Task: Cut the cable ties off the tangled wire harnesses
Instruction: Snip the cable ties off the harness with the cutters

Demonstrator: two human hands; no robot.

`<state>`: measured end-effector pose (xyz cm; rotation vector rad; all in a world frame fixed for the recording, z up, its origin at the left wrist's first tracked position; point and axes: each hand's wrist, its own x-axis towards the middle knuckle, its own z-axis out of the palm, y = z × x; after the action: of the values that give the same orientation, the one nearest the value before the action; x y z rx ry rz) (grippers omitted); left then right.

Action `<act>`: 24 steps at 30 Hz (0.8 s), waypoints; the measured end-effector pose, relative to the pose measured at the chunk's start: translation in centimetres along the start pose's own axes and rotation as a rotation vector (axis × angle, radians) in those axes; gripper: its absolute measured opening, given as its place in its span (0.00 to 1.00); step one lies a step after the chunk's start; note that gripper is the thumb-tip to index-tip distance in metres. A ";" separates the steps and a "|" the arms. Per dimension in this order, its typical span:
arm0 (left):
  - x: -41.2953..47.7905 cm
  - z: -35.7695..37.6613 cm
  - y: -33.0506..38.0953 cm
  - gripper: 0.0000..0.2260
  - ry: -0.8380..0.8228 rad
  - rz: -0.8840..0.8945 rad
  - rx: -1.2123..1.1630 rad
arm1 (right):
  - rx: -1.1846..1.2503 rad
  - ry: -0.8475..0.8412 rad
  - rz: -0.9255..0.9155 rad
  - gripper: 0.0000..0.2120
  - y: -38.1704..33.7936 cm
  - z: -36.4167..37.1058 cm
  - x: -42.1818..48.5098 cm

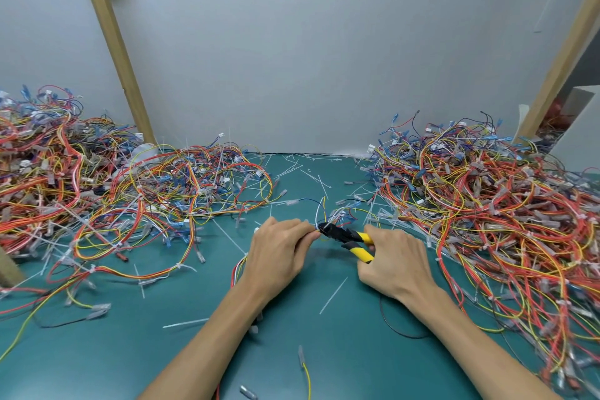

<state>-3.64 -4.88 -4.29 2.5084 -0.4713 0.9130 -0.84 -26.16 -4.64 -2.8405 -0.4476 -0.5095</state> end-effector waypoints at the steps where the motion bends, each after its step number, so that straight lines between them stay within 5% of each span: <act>1: 0.0 0.0 0.0 0.09 -0.004 0.002 0.003 | 0.000 -0.002 0.005 0.12 0.0 0.0 0.0; 12: 0.1 -0.5 0.3 0.09 -0.003 0.004 -0.009 | -0.022 0.104 -0.085 0.14 0.1 0.0 -0.2; 24: 0.1 -0.5 0.5 0.08 0.003 0.010 -0.024 | -0.056 0.029 -0.021 0.12 0.0 -0.4 0.0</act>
<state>-4.04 -5.06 -3.80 2.4846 -0.4914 0.9089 -0.97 -26.23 -4.29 -2.8802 -0.4655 -0.5751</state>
